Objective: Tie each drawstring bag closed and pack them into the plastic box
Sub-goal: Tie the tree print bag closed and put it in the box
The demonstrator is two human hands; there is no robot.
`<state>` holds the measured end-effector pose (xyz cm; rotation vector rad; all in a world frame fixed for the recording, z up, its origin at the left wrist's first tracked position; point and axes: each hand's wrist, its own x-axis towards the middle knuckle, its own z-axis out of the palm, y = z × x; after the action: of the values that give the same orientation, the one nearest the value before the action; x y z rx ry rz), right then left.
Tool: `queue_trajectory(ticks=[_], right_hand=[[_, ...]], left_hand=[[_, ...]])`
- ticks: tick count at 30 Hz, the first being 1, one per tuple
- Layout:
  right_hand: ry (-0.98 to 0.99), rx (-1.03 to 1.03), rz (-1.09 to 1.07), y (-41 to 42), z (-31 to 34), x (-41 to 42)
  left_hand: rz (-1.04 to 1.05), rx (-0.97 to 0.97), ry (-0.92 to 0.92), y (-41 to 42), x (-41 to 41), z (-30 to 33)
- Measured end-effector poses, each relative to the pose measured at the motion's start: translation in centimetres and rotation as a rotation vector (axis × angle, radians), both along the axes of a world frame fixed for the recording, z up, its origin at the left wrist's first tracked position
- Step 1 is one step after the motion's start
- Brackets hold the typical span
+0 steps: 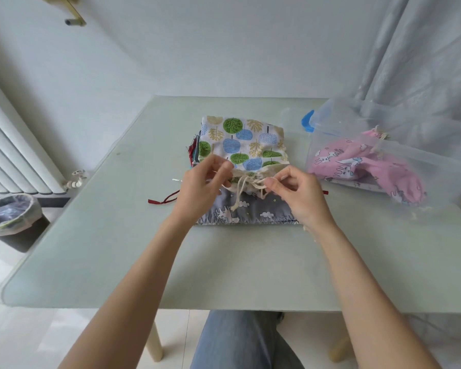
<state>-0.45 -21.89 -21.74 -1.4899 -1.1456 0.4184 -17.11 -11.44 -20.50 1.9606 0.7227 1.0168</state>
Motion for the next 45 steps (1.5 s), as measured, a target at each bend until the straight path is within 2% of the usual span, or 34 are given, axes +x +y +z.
queue_trajectory(ticks=[2,8,10,14,16,18,20,22,26,29,34,38,41,43,45], right_hand=[[0.040,0.007,0.011,-0.1,0.1,-0.3],[0.044,0.004,-0.021,-0.4,0.1,-0.4],[0.024,0.000,-0.018,-0.4,0.0,-0.5],[-0.002,0.005,-0.026,-0.3,0.1,-1.1],[-0.005,-0.004,-0.042,-0.4,0.1,-1.2],[-0.019,-0.030,-0.052,-0.7,0.2,-0.9],[-0.028,-0.062,-0.042,-1.2,0.2,-0.6],[-0.027,-0.082,-0.025,-1.5,0.1,-0.5],[-0.045,-0.110,0.001,-1.9,-0.4,-1.0],[-0.042,-0.125,0.010,-2.3,-0.9,-0.5],[-0.248,-0.180,-0.010,-3.6,-0.8,1.3],[-0.586,-0.084,0.097,-3.0,1.1,1.4],[-0.847,-0.175,0.221,-0.9,1.6,0.5],[-0.946,-0.281,0.273,0.7,1.6,-0.1],[-0.947,-0.348,0.300,2.3,2.1,-0.1]], left_hand=[[-0.028,0.035,0.017,0.2,-0.2,0.0],[0.054,0.147,-0.022,0.8,-0.7,-0.1],[0.087,0.052,-0.051,0.7,-0.3,-0.5],[0.183,-0.284,-0.234,-0.2,1.1,-1.2],[0.222,-0.359,-0.252,-0.3,1.5,-1.3],[0.239,-0.233,-0.149,-0.1,1.4,-1.4],[0.264,0.038,0.050,0.3,0.9,-1.5],[0.280,0.213,0.170,1.0,0.2,-1.3],[0.294,0.236,0.238,2.1,-0.7,-2.3],[0.250,0.181,0.211,1.5,-1.0,-2.9],[0.024,0.244,0.298,1.1,-2.1,-1.6],[0.091,0.218,0.177,2.7,-3.2,0.7],[0.122,0.223,0.190,4.9,-2.8,1.3],[0.133,0.156,0.200,6.7,-2.2,1.4],[0.149,0.068,0.198,8.7,-1.4,1.6]])
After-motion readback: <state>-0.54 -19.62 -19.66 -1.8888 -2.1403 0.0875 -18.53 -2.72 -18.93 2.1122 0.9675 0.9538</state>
